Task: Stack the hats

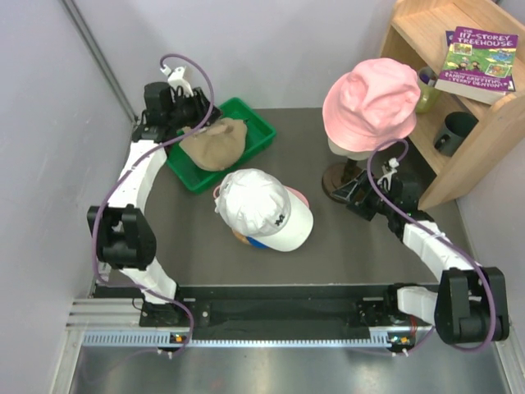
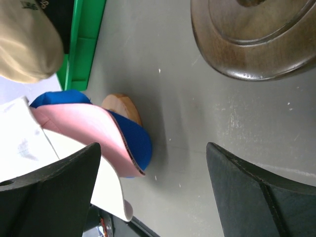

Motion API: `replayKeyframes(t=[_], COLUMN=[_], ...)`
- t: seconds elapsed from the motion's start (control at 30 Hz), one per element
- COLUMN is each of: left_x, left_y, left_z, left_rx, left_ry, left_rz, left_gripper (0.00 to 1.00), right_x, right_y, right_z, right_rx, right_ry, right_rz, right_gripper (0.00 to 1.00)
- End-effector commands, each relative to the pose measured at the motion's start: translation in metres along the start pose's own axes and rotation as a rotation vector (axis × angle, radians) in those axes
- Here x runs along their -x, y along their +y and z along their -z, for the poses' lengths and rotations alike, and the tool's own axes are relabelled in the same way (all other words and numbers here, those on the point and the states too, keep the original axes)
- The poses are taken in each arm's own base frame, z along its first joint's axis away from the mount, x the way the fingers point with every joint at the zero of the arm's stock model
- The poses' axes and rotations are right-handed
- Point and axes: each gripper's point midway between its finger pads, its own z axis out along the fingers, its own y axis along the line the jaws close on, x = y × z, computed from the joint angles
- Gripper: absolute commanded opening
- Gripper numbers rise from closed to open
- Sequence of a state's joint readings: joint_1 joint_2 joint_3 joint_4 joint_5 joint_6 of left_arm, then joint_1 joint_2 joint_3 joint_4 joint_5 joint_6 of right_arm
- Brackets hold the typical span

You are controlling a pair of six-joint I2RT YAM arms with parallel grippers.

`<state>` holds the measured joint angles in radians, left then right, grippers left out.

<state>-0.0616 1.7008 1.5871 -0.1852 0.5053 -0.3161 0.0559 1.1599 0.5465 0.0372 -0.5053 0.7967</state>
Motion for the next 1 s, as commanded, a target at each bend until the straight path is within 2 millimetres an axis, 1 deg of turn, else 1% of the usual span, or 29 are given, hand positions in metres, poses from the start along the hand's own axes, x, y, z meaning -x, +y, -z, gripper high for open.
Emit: replayKeyframes(t=[0.0,0.03,0.07,0.1,0.13,0.17,0.2,0.23,0.27,0.3,0.33,0.37,0.4,0.43,0.47,0.5,0.53,0.63,0.73,0.8,0.83,0.97], left_x=[0.057,0.057,0.057,0.054,0.056,0.055,0.050,0.052,0.049,0.051,0.032,0.028,0.023,0.018,0.018,0.010,0.011,-0.002,-0.015,-0.026,-0.030,-0.046], left_y=[-0.031,-0.031,-0.032,-0.032,-0.034,-0.031,-0.024,-0.005,0.008,0.030,0.053,0.067,0.091,0.100,0.109,0.120,0.125,0.144,0.149,0.153,0.154,0.159], left_z=[0.030,0.031,0.032,0.034,0.037,0.039,0.042,0.045,0.047,0.054,0.054,0.056,0.061,0.061,0.063,0.062,0.060,0.051,0.043,0.041,0.041,0.042], left_rx=[-0.023,-0.022,-0.020,-0.014,-0.011,0.009,0.050,0.156,0.218,0.305,0.382,0.443,0.505,0.536,0.565,0.583,0.591,0.612,0.596,0.607,0.611,0.640], left_ry=[-0.187,-0.179,-0.174,-0.156,-0.158,-0.156,-0.138,-0.153,-0.147,-0.154,-0.089,-0.083,-0.072,-0.069,-0.083,-0.076,-0.087,-0.061,-0.024,0.005,0.015,0.052], left_rz=[-0.100,-0.097,-0.096,-0.089,-0.091,-0.091,-0.080,-0.062,-0.030,0.010,0.077,0.120,0.147,0.157,0.164,0.181,0.192,0.251,0.308,0.340,0.345,0.368], left_gripper=[0.36,0.33,0.25,0.24,0.27,0.40,0.50,0.55,0.69,0.72,0.73,0.73,0.77,0.78,0.78,0.78,0.77,0.74,0.69,0.68,0.66,0.65], right_x=[0.004,0.003,0.002,0.002,0.000,0.000,0.000,-0.001,-0.001,-0.001,-0.002,-0.002,-0.002,-0.002,-0.002,-0.003,-0.002,-0.002,0.000,0.002,0.002,0.003], right_y=[0.013,0.012,0.012,0.015,0.014,0.014,0.016,0.015,0.015,0.015,0.015,0.016,0.017,0.017,0.018,0.017,0.017,0.017,0.018,0.020,0.020,0.021], right_z=[0.008,0.009,0.010,0.012,0.013,0.014,0.016,0.016,0.017,0.018,0.018,0.019,0.019,0.019,0.020,0.019,0.020,0.019,0.019,0.019,0.018,0.017], right_rx=[0.058,0.059,0.061,0.069,0.065,0.067,0.070,0.065,0.067,0.066,0.068,0.071,0.073,0.075,0.077,0.074,0.076,0.075,0.073,0.074,0.072,0.074], right_ry=[-0.034,-0.033,-0.032,-0.036,-0.034,-0.036,-0.040,-0.037,-0.039,-0.040,-0.038,-0.037,-0.039,-0.036,-0.038,-0.035,-0.036,-0.037,-0.044,-0.052,-0.054,-0.059], right_rz=[0.034,0.034,0.033,0.038,0.036,0.042,0.047,0.047,0.050,0.048,0.050,0.049,0.051,0.050,0.051,0.049,0.048,0.041,0.035,0.037,0.033,0.028], right_gripper=[0.87,0.87,0.87,0.87,0.87,0.87,0.87,0.87,0.87,0.87,0.87,0.87,0.87,0.87,0.87,0.87,0.87,0.87,0.87,0.87,0.87,0.87])
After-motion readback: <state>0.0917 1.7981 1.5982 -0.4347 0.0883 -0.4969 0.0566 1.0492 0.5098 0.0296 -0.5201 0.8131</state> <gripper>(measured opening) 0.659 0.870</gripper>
